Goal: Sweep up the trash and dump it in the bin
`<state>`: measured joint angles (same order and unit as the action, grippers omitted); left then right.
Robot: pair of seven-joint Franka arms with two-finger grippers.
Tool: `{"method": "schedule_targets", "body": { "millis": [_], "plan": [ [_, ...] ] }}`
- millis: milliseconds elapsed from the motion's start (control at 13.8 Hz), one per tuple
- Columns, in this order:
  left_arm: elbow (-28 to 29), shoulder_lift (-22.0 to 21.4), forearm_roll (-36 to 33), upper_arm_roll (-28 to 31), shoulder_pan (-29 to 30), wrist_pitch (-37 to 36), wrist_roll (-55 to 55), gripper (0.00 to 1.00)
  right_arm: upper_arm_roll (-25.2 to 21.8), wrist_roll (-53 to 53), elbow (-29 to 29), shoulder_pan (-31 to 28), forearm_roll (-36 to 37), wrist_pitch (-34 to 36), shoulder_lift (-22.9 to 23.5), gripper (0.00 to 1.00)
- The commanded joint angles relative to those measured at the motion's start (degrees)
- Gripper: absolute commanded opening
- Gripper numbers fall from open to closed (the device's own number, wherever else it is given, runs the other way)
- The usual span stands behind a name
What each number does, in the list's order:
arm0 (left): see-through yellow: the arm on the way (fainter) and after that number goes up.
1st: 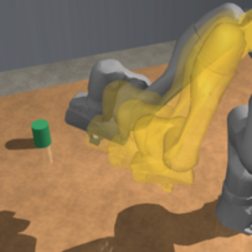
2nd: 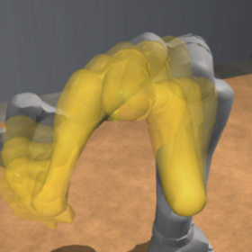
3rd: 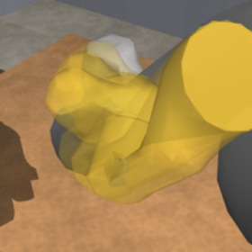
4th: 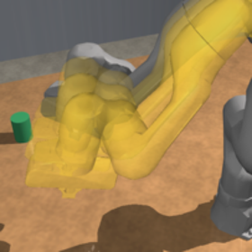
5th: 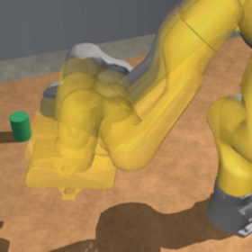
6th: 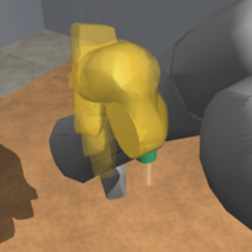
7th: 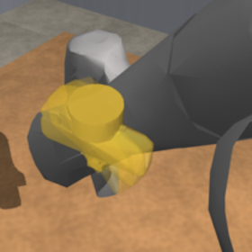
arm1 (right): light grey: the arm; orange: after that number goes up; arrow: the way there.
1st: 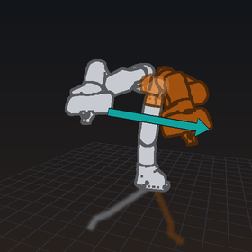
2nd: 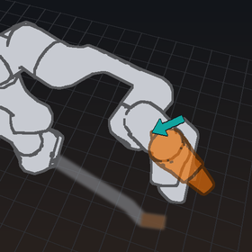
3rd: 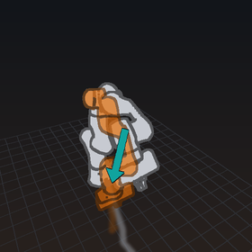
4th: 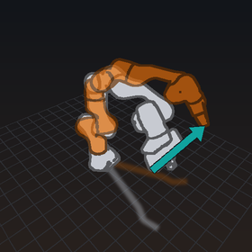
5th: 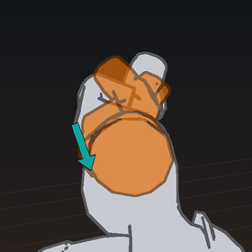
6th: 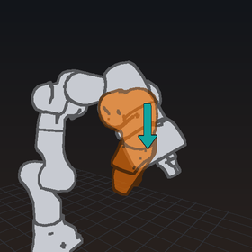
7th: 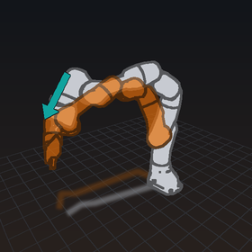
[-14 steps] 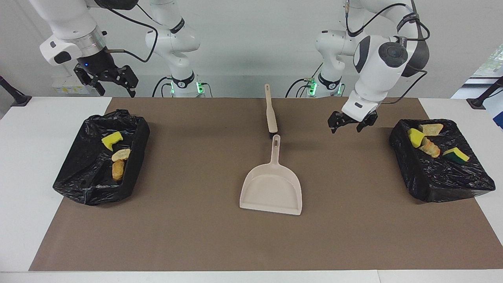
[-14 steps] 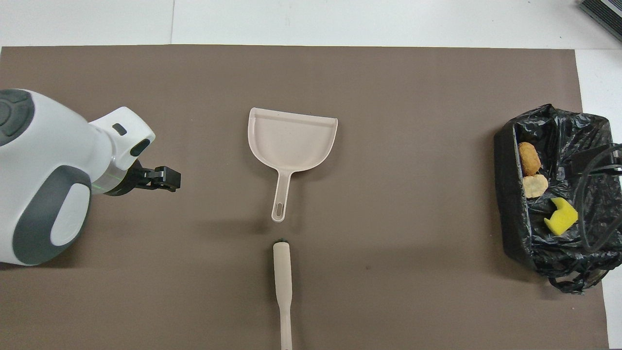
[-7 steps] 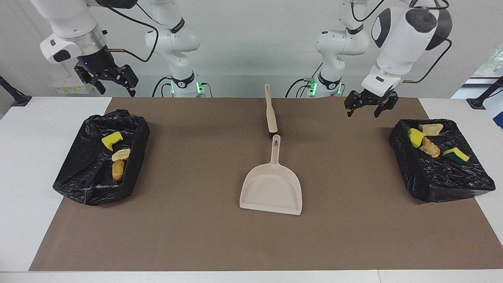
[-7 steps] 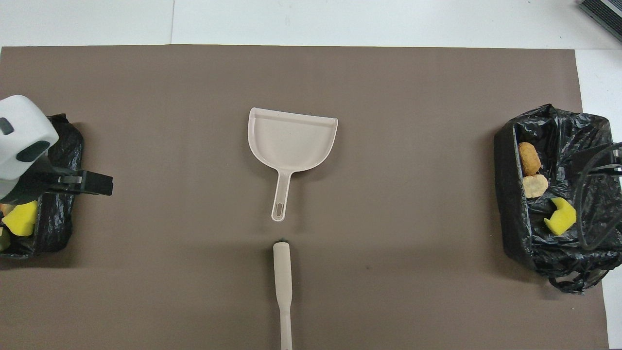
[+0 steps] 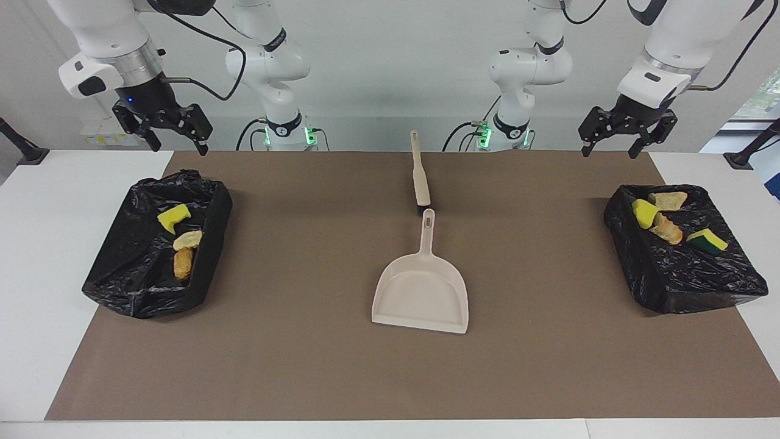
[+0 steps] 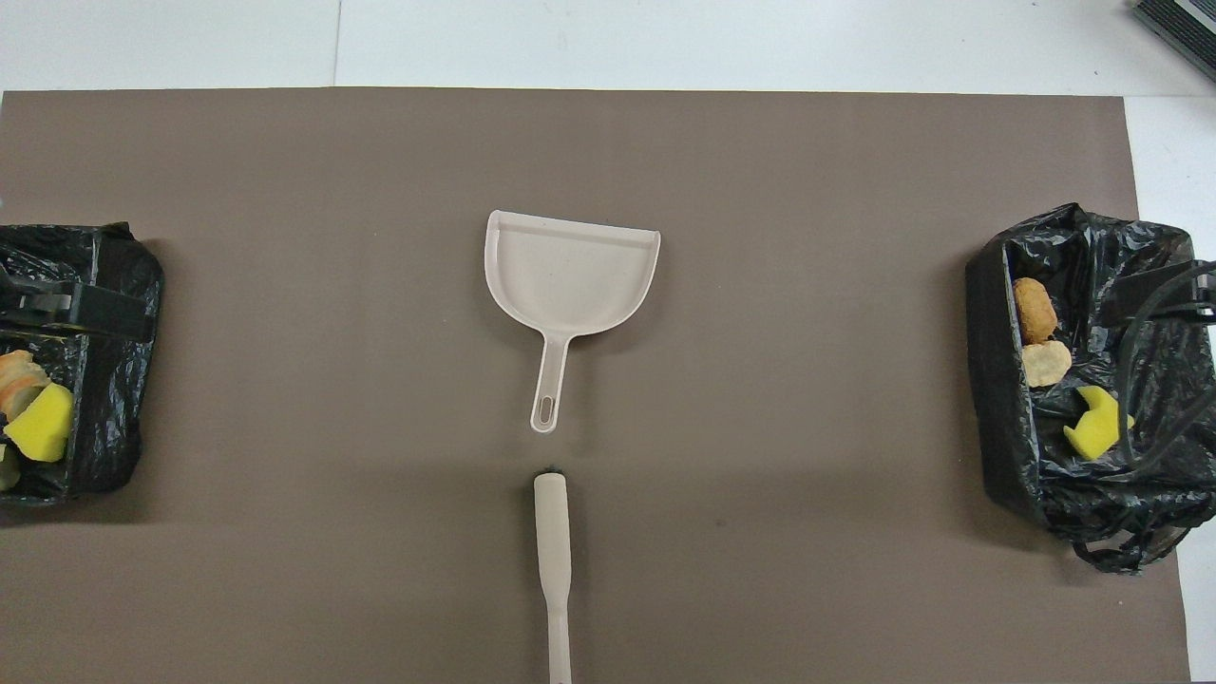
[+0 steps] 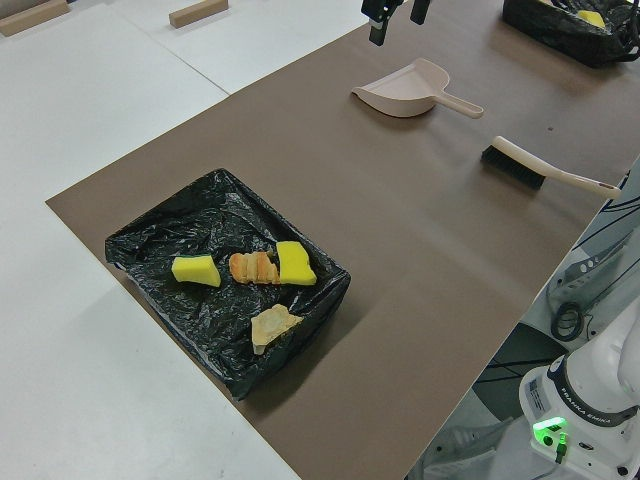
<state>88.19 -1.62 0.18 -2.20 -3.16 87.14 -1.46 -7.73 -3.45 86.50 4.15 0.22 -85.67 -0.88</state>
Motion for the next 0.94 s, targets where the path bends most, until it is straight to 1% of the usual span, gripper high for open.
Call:
{"method": "schedule_targets", "body": {
  "millis": [0,218,872],
  "plan": [
    [-3.81,2.5,-0.97,-0.7,0.88,-2.33,-1.61,1.0,0.08,-1.47,1.3,-0.02,-1.36,-0.9,-0.7,1.0],
    [-3.73,1.89,-0.97,-0.7,0.7,-2.15,-4.07,1.0,0.08,-1.38,1.31,-0.02,-1.27,-0.64,-0.7,1.0],
    [-3.2,1.62,-0.79,-0.7,1.49,-2.06,-4.08,1.0,0.17,-1.3,1.31,-0.02,-1.36,-0.64,-0.7,1.0]
  ]
}}
